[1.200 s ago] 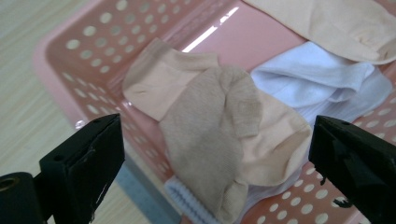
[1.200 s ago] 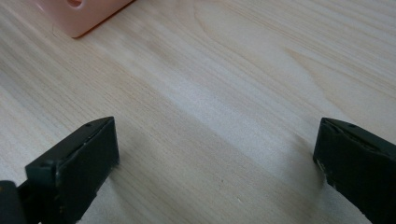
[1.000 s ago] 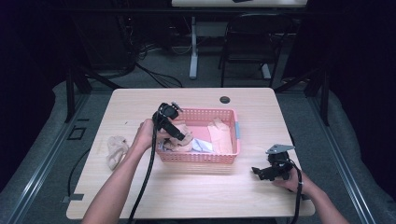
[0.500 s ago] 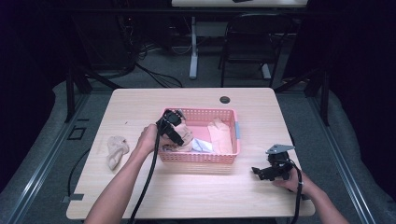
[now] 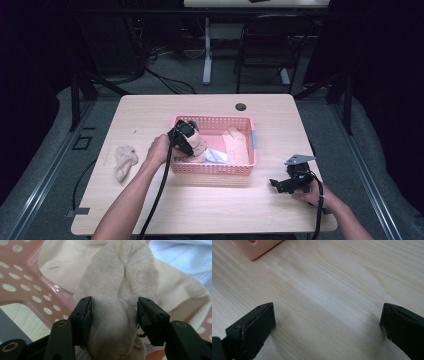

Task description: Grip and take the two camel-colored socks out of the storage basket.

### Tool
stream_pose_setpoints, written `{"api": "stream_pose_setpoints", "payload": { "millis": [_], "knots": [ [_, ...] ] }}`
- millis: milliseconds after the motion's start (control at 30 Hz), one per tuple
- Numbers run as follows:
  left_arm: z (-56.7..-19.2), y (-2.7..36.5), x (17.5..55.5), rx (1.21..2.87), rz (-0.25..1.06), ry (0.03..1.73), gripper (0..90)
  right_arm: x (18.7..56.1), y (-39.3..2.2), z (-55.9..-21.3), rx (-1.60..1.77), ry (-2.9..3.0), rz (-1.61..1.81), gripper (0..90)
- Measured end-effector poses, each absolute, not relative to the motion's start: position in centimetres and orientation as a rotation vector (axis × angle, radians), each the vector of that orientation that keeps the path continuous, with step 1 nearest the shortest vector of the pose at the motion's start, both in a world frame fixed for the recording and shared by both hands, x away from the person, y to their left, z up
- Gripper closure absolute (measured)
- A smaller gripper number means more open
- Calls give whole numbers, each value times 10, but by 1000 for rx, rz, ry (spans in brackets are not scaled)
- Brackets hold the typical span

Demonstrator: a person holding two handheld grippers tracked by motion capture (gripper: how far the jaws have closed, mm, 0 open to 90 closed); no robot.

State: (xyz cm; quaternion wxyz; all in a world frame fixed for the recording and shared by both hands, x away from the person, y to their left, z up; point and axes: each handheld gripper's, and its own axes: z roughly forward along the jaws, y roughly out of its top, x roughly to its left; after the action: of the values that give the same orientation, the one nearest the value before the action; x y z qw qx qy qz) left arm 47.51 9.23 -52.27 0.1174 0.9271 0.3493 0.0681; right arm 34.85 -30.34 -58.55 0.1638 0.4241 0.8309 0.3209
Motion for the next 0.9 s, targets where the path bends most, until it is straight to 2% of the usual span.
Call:
{"api": "stream_pose_setpoints", "payload": {
  "millis": [200, 567, 900],
  "knots": [
    [-523, 90, 474, 2738, 220, 1025, 516, 348, -303, -585, 1209, 2369, 914, 0],
    [-521, 87, 471, 2774, 210, 1009, 749, 348, -304, -585, 1207, 2371, 914, 0],
    [-507, 91, 467, 2724, 234, 991, 767, 348, -304, -585, 1207, 2372, 913, 0]
  ]
}}
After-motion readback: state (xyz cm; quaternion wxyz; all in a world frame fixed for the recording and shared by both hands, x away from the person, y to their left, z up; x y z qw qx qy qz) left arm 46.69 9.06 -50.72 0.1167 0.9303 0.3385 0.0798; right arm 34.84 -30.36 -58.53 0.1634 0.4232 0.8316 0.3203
